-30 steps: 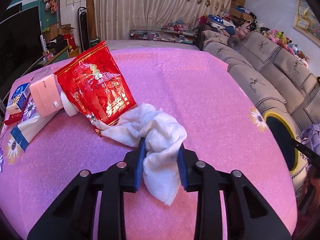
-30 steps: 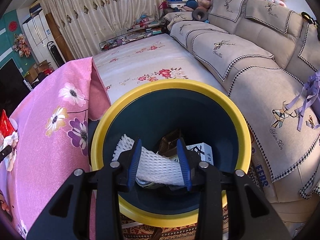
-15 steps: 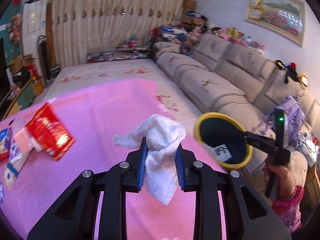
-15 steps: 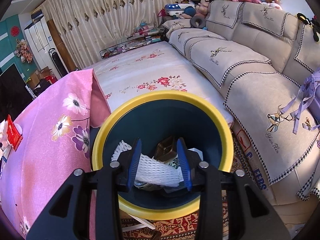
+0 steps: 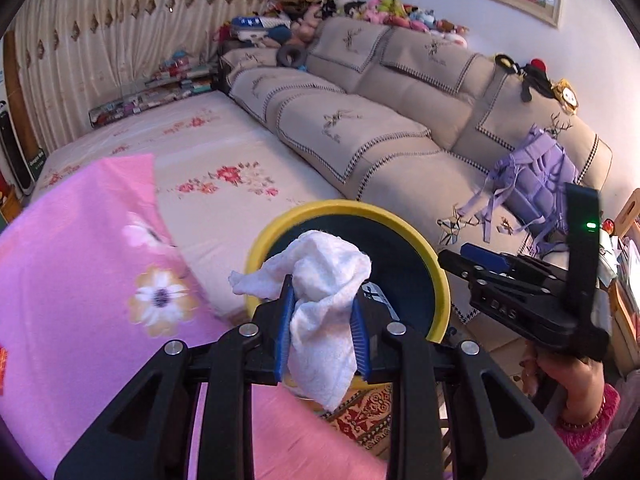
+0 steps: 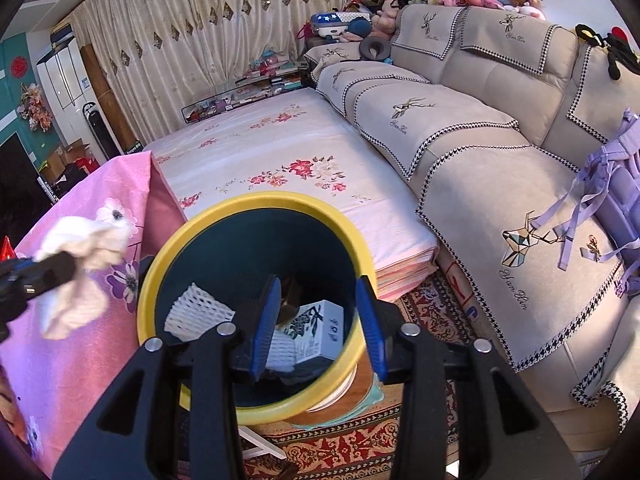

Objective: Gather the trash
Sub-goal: 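Carry the white towel into the yellow bin and open the left tool, then move the right tool from the bin to the red snack bag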

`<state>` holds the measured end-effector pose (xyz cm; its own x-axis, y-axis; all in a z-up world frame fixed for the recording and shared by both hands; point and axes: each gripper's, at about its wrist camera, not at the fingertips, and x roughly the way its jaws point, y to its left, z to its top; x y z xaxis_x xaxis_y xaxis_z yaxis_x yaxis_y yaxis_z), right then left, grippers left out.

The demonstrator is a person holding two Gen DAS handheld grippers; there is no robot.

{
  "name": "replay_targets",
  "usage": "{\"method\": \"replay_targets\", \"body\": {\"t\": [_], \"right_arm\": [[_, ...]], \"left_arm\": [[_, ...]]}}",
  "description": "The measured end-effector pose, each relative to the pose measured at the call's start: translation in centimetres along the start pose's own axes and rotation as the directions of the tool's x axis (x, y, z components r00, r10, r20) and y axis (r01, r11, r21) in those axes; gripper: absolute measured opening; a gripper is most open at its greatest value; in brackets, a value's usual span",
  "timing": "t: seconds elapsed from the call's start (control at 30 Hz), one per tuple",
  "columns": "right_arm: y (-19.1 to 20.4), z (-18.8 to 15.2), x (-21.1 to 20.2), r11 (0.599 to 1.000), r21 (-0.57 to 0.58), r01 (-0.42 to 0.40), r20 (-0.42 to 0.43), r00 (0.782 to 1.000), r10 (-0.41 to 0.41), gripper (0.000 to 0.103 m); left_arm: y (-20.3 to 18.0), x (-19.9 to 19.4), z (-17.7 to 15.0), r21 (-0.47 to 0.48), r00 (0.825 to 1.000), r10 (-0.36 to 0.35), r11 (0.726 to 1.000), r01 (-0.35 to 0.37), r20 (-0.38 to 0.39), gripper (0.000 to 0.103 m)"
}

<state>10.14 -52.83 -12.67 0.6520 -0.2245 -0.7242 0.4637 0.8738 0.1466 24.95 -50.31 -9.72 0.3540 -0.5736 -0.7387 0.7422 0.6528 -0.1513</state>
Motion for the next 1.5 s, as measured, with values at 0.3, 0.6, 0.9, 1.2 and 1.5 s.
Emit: {"method": "replay_targets", "body": {"t": [0.3,0.6,0.9,1.2,1.5], "right_arm": [[-2.2,0.0,0.0,1.0,0.027,0.002,0.005,1.0,-0.003,0.039],[-1.2,-0.5,-0.5,1.0,0.009,0.001,0.004,1.0,-0.001,0.04],[3.1,-0.5,-1.5,0.998,-0.063,-0.024,0.014,1.0,0.025,0.042],[11.9,0.3,-2.2,0.976,-0.194,-0.096,0.015,0.995,0.101,0.045],[27.3,0.2,-1.4,0.862,-0.384,-0.331,-0.083,0.942,0.325,0.045]], "left_arm": [[-2.3,7.5,1.9,-0.002,0.998,0.008,1.0,-0.009,-0.055,0.067],[-0.6,-0.2,0.8,-0.008,0.994,0.046,0.999,-0.046,0.098,0.092],[5.4,-13.2,-4.7,-0.107,0.959,0.147,0.986,-0.125,0.243,0.096],[11.7,-22.8,-12.5,-0.245,0.893,0.345,0.928,-0.28,0.288,0.098],[19.0,-28.8,-21.2,-0.427,0.849,0.487,0.825,-0.37,0.205,0.098]]}}
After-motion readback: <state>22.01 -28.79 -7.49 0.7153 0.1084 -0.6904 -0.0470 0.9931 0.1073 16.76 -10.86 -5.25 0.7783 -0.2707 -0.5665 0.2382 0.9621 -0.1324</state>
